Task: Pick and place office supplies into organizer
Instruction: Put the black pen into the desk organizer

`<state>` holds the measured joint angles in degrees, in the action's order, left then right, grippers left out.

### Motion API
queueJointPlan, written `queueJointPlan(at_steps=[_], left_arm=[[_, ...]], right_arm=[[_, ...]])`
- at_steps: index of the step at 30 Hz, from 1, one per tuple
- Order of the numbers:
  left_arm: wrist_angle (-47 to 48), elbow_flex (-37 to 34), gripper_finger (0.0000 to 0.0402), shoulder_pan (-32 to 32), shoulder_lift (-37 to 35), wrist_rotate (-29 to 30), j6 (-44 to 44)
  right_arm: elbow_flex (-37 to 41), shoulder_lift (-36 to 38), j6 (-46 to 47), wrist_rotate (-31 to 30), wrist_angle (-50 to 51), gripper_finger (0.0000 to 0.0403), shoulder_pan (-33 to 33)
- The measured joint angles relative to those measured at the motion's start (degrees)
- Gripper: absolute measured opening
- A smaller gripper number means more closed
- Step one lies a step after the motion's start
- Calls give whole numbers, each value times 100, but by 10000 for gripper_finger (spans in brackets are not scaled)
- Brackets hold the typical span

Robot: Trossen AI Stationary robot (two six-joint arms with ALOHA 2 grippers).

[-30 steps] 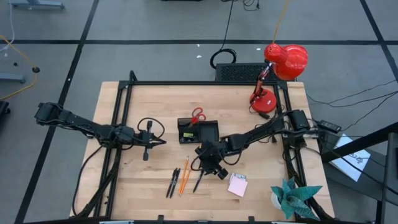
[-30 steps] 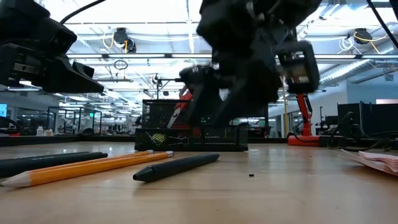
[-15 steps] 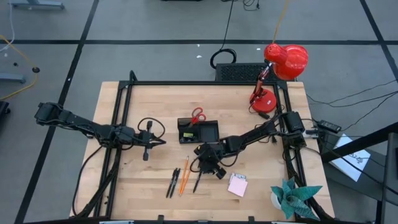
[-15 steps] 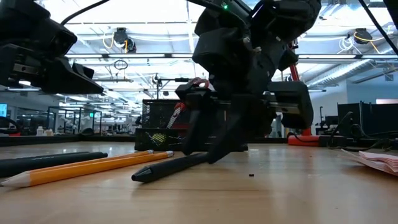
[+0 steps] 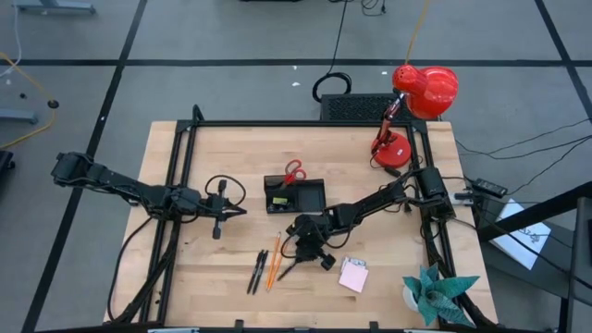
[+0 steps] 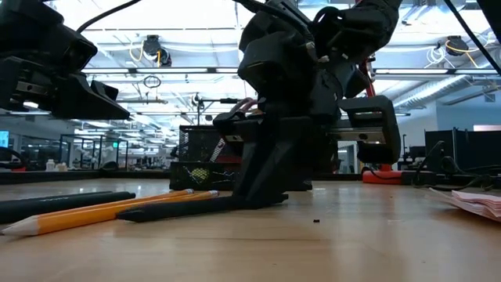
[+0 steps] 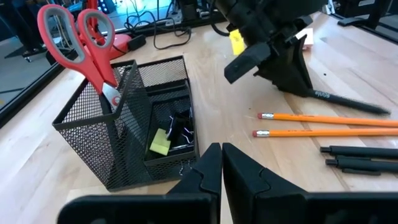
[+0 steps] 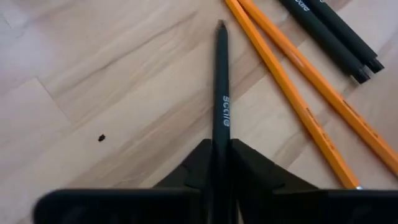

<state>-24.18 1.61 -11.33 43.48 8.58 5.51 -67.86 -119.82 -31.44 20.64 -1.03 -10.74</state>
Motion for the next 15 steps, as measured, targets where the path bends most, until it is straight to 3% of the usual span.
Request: queueJointPlan(at_steps=[2,7,11,15], left_arm=[[6,0,21,0,0,2,-1],[12,0,21,0,0,2,-21],[32,0,21,0,0,3,-31],[41,0,21,0,0,4,-33]], right_arm=[[5,49,-71,-29,41,23,-2],[9,125,-59,-256,39,25,-24],[12,323,-83,-823,112,37,-149],[30,643,-216,-1694,356,24,-300]])
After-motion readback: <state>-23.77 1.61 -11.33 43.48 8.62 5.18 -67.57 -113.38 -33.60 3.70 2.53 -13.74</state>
